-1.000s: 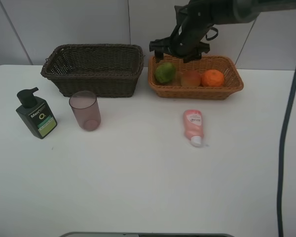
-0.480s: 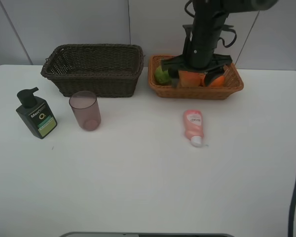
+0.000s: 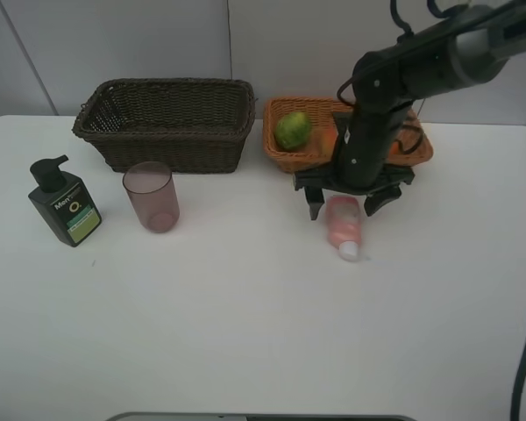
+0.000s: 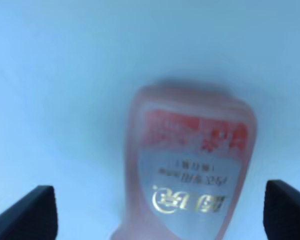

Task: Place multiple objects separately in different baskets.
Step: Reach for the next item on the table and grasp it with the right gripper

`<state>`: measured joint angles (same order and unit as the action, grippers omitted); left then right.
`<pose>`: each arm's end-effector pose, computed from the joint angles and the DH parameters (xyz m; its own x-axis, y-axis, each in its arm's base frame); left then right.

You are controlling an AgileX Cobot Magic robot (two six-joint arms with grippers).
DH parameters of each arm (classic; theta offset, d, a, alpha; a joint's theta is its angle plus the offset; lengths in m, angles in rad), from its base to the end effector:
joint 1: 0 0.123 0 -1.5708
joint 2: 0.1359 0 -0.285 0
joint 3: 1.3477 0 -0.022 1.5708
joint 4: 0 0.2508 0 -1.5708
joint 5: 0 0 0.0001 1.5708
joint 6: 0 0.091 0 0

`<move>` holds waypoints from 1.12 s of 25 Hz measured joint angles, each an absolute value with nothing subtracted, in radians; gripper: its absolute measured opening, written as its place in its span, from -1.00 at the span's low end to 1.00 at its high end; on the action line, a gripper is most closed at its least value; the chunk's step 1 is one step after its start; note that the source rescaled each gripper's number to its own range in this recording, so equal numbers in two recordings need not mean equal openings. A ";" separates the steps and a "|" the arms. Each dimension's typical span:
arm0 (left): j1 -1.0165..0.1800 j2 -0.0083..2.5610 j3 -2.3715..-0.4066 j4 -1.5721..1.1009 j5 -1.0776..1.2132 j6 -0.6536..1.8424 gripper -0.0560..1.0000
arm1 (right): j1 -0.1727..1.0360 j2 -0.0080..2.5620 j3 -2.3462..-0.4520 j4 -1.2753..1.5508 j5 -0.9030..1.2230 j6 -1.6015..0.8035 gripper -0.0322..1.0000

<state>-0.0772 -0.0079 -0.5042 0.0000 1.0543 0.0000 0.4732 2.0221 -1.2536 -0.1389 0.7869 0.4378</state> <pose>-0.0063 0.0005 0.2789 -0.4382 0.0339 -0.8983 0.0771 0.9970 0.0000 0.3389 0.1635 0.1293 -0.9824 -0.1307 -0.1336 -0.1242 0.9907 -0.0562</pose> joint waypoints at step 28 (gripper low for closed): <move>-0.077 -0.008 -0.504 0.000 1.054 0.000 0.83 | 0.470 2.073 -1.210 -0.143 0.671 0.460 -0.93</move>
<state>-0.0772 -0.0079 -0.5042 0.0000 1.0543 0.0000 0.4702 2.0729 -1.2098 -0.1428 0.6709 0.4603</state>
